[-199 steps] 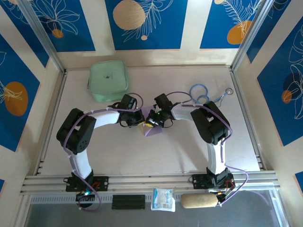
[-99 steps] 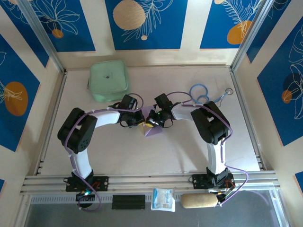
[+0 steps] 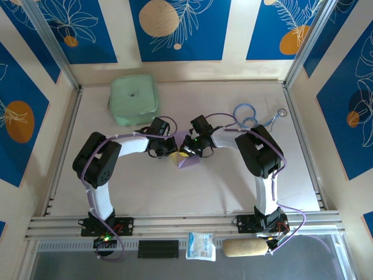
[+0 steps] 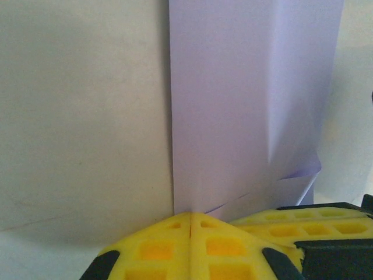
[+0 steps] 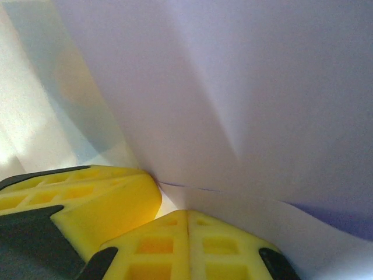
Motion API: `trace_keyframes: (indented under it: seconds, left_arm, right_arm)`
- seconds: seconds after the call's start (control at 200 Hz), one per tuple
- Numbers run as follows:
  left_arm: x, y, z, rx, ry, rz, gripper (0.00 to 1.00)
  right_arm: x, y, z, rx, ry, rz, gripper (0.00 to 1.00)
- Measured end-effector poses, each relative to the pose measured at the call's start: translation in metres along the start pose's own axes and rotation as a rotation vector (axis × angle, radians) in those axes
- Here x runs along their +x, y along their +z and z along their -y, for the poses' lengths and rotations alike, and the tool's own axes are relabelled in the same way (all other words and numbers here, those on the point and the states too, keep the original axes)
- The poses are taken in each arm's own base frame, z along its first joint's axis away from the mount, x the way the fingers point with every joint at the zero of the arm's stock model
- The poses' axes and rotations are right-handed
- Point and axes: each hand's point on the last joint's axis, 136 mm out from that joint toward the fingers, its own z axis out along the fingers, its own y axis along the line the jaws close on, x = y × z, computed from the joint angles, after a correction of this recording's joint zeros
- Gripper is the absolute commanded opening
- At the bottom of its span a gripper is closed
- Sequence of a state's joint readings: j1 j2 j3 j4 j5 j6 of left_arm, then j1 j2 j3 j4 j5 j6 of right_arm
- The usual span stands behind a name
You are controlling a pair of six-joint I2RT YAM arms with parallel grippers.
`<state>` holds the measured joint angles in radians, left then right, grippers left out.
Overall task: Fold a paper plane with a square sheet of paper (pick it up from the middle)
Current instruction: Fold the triangle a second time at the center of the table.
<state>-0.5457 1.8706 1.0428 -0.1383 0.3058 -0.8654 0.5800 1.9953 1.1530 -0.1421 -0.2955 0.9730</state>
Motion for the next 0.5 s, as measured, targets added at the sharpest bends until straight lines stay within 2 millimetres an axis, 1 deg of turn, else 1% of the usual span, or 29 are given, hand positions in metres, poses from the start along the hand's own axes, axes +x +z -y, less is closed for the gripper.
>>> trace_keyframes:
  seconds: [0.1, 0.27, 0.5]
  left_arm:
    - [0.000, 0.000, 0.000, -0.002, 0.009, -0.001, 0.00]
    - [0.000, 0.000, 0.000, -0.004, 0.009, -0.004, 0.00]
    - [0.000, 0.000, 0.000, -0.008, 0.015, -0.007, 0.00]
  right_arm:
    - [0.001, -0.005, 0.002, -0.004, -0.011, 0.000, 0.03]
    - [-0.001, -0.016, -0.004, -0.033, -0.059, 0.010, 0.03]
    - [0.001, -0.015, 0.007, -0.022, -0.062, 0.004, 0.03]
